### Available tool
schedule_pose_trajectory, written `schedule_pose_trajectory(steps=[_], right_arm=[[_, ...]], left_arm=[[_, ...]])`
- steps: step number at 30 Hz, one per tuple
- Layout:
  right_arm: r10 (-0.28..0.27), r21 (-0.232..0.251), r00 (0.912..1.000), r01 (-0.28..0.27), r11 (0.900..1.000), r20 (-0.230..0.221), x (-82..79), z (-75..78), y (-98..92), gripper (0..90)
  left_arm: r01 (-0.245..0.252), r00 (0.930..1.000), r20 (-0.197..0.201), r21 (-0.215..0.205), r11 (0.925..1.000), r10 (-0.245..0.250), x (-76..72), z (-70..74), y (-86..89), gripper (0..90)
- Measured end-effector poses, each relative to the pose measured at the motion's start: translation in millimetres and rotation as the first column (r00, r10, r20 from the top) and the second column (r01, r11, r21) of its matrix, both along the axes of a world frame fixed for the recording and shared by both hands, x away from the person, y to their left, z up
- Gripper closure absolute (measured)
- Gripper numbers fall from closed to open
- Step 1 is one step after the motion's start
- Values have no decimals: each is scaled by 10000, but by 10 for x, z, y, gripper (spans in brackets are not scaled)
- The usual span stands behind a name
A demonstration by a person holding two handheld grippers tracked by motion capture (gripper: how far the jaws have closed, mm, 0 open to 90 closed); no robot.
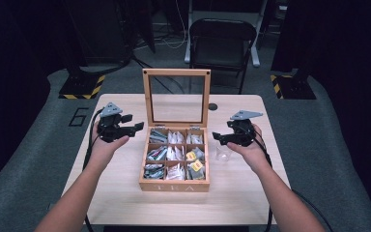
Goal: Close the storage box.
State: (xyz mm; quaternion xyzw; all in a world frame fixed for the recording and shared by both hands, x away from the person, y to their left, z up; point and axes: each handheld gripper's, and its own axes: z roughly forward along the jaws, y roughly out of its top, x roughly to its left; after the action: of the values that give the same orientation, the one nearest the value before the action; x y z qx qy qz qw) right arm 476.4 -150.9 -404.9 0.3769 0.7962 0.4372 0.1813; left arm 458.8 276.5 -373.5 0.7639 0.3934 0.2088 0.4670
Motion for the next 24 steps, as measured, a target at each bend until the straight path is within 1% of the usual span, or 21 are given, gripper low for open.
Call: schedule_pose_trajectory(steps=[1, 4, 5, 6, 8, 12, 14, 16, 19, 20, 22, 24], right_arm=[[37, -62, 10000, -36, 10000, 31, -41, -35, -15, 190], [-2, -123, 10000, 2, 9999, 43, -96, -89, -36, 190], [-19, -79, 10000, 19, 10000, -45, -116, -118, -47, 189], [-9, -102, 10000, 9, 9999, -46, -125, -142, -57, 186], [-55, -155, 10000, 54, 9999, -77, -141, -181, -74, 184], [-150, -200, 9997, 145, 9997, -216, -167, -258, -102, 182], [-172, -179, 9997, 169, 9997, -153, -182, -275, -109, 203], [-124, -25, 9997, 124, 9999, -221, -207, -282, -112, 210], [-2, -87, 9999, 1, 10000, -168, -248, -293, -101, 214], [19, -122, 9997, -22, 9999, -233, -263, -290, -94, 214], [116, -151, 9999, -117, 9998, -44, -294, -274, -79, 227], [191, -107, 9997, -190, 9998, 150, -338, -244, -55, 238]], left_arm=[[6, 10000, -11, -77, 10000, -6, -24, -19, 9, 383], [-5, 10000, -82, 5, 10000, 5, -49, -50, 17, 385], [-3, 10000, -91, 47, 10000, 4, -52, -56, 16, 385], [0, 10000, -83, 94, 10000, 1, -55, -56, 18, 385], [-18, 10000, -61, -24, 10000, 18, -66, -63, 19, 385], [23, 10000, -85, 8, 10000, -22, -87, -79, 25, 388], [-17, 10000, -30, -69, 10000, 17, -93, -94, 22, 390], [3, 10000, -83, -80, 10000, -4, -104, -111, 22, 391], [24, 10000, -80, -33, 10000, -24, -117, -137, 17, 391], [48, 9999, -116, -23, 10000, -49, -122, -141, 17, 391], [70, 9998, -173, 111, 9999, -68, -131, -145, 9, 391], [105, 9998, -155, 103, 9999, -103, -142, -139, 2, 391]])
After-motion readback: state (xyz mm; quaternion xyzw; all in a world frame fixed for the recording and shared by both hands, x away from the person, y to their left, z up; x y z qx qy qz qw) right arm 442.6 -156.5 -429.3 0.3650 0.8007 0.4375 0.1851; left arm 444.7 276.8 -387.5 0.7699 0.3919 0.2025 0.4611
